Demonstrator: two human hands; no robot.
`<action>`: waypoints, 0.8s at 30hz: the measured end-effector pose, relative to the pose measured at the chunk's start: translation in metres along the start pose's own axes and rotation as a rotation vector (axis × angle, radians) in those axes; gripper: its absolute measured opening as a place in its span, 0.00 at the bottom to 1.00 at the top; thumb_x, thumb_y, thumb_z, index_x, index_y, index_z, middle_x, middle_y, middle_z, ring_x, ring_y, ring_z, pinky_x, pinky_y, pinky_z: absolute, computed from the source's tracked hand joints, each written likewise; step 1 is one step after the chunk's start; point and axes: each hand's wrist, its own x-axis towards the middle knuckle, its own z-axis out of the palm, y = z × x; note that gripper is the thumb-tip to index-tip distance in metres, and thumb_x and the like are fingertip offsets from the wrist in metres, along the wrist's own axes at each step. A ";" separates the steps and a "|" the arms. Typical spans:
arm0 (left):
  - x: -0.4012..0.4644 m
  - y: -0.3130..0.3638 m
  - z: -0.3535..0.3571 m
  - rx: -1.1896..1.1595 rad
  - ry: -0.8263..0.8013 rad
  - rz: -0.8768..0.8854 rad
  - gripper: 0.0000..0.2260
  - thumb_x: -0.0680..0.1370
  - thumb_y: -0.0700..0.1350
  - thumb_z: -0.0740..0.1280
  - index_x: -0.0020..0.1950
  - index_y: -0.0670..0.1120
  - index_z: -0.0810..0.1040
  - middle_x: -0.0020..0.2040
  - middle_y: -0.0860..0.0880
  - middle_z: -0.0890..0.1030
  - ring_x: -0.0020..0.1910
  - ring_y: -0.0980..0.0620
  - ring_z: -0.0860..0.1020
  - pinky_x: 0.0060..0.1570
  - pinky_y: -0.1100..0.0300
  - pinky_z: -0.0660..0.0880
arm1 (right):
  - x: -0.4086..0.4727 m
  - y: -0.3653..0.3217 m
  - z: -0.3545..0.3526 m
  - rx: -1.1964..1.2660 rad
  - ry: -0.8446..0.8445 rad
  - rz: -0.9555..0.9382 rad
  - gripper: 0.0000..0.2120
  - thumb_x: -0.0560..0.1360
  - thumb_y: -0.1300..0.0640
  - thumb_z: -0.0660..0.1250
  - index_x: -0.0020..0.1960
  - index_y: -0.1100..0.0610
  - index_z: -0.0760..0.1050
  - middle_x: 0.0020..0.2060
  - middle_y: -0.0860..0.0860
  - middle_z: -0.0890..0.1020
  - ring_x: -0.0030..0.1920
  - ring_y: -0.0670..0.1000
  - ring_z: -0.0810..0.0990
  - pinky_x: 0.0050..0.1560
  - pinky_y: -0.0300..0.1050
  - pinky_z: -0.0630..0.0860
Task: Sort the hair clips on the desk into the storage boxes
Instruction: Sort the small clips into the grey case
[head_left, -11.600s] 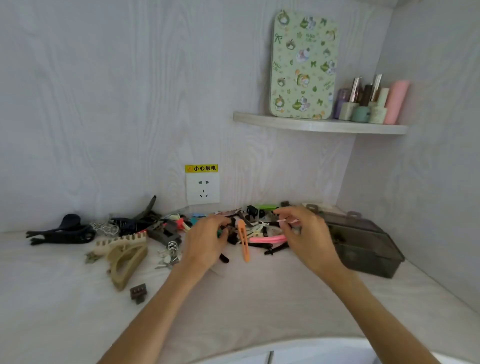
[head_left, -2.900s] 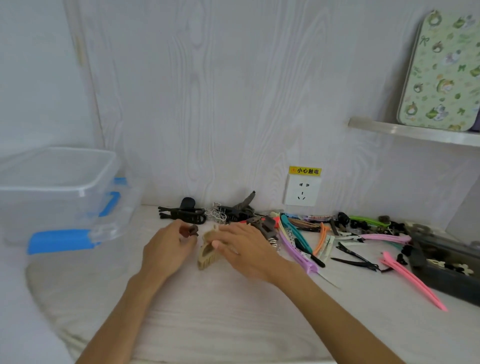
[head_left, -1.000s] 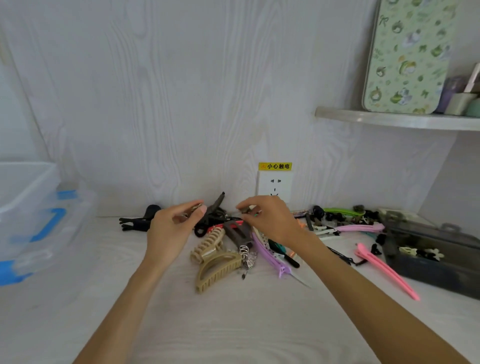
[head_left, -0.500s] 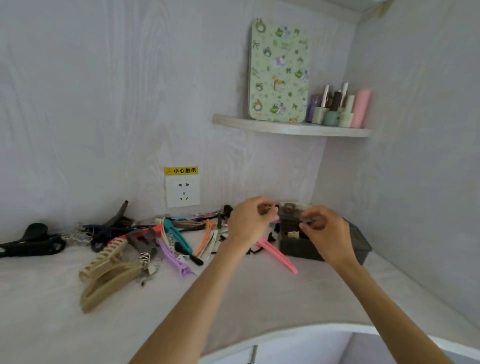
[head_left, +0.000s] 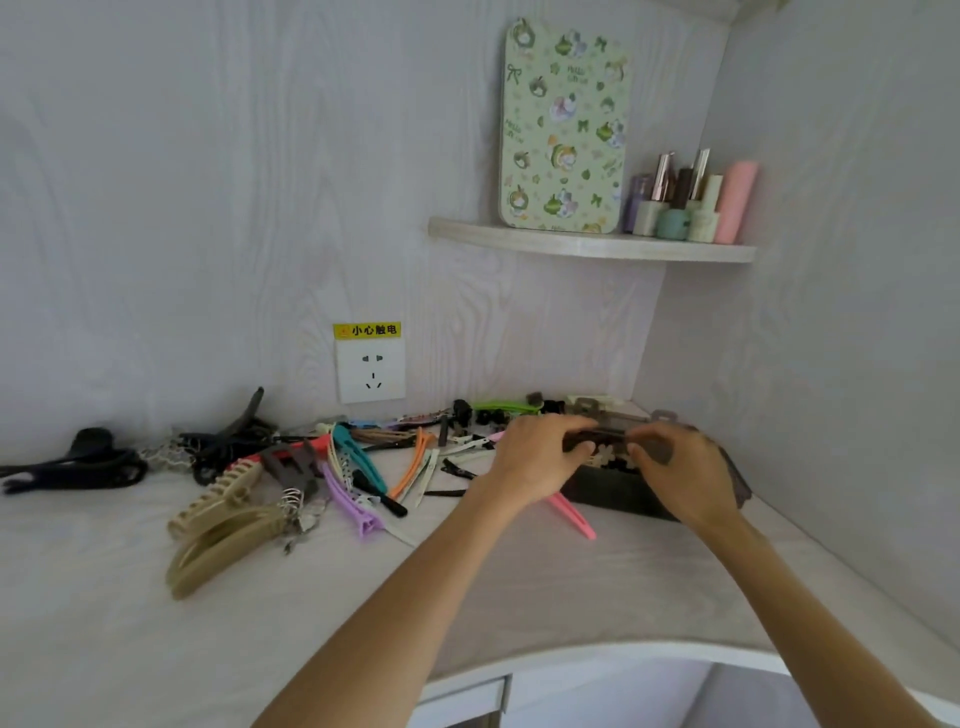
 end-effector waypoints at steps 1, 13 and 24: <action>-0.009 -0.005 -0.008 -0.018 0.026 -0.012 0.14 0.79 0.49 0.62 0.64 0.53 0.75 0.57 0.52 0.82 0.52 0.51 0.80 0.54 0.58 0.75 | -0.002 -0.007 0.002 0.016 0.027 -0.001 0.08 0.73 0.60 0.69 0.51 0.55 0.81 0.48 0.52 0.84 0.44 0.48 0.79 0.45 0.40 0.74; -0.193 -0.141 -0.141 0.390 0.103 -0.464 0.19 0.74 0.44 0.68 0.63 0.56 0.75 0.63 0.55 0.77 0.60 0.52 0.76 0.59 0.57 0.70 | -0.051 -0.172 0.087 0.176 -0.522 -0.388 0.12 0.76 0.56 0.64 0.58 0.51 0.77 0.55 0.49 0.80 0.52 0.48 0.78 0.53 0.44 0.75; -0.215 -0.168 -0.164 0.250 0.356 -0.488 0.15 0.77 0.39 0.63 0.52 0.60 0.79 0.54 0.56 0.81 0.53 0.51 0.77 0.50 0.55 0.73 | -0.059 -0.179 0.115 0.249 -0.647 -0.186 0.27 0.71 0.56 0.71 0.68 0.53 0.68 0.56 0.50 0.78 0.49 0.45 0.72 0.48 0.36 0.68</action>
